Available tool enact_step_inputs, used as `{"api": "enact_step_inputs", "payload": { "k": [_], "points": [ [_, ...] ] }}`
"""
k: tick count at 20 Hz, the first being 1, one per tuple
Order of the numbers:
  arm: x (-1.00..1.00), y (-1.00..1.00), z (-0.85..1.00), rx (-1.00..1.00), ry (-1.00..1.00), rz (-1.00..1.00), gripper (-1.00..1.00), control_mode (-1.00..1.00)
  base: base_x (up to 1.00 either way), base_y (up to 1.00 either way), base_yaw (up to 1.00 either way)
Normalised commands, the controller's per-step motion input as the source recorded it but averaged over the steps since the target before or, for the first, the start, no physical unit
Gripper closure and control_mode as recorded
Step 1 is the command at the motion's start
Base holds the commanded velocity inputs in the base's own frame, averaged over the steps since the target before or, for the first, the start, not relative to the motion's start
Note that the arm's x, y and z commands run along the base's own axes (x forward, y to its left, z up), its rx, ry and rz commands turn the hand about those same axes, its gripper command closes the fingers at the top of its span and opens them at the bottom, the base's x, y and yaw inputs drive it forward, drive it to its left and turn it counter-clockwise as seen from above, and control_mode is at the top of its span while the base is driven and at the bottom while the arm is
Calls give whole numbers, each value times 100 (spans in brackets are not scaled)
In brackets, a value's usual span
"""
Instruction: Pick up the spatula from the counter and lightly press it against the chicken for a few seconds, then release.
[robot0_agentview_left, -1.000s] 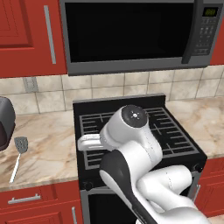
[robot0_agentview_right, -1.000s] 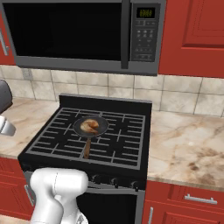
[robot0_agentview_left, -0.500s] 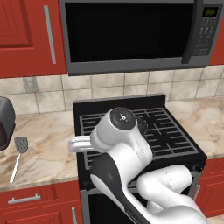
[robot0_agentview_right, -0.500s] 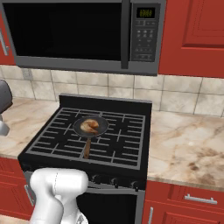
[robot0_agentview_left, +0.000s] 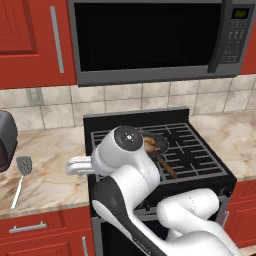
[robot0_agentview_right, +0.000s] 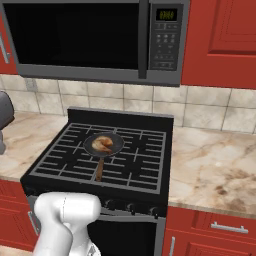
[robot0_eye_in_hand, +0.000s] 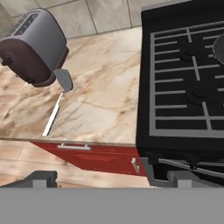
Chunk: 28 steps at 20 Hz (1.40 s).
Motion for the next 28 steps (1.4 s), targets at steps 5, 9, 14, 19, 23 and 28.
{"api": "enact_step_inputs", "payload": {
  "k": [5, 9, 14, 19, 23, 28],
  "points": [
    [8, 34, -12, 0, 0, 0, -100, -100, 0, 0, 0],
    [20, 46, -12, 0, 1, 0, -100, -100, 0, 0, 0],
    [22, 40, -8, 2, 3, 1, -100, -100, 0, 0, 0],
    [21, 36, -13, 0, 4, 0, -100, -100, 0, 0, 0],
    [7, 38, -16, 0, 4, 0, -100, -100, 0, 0, 0],
    [11, 33, -29, 0, 5, 0, -100, -100, 0, 0, 0]
  ]
}}
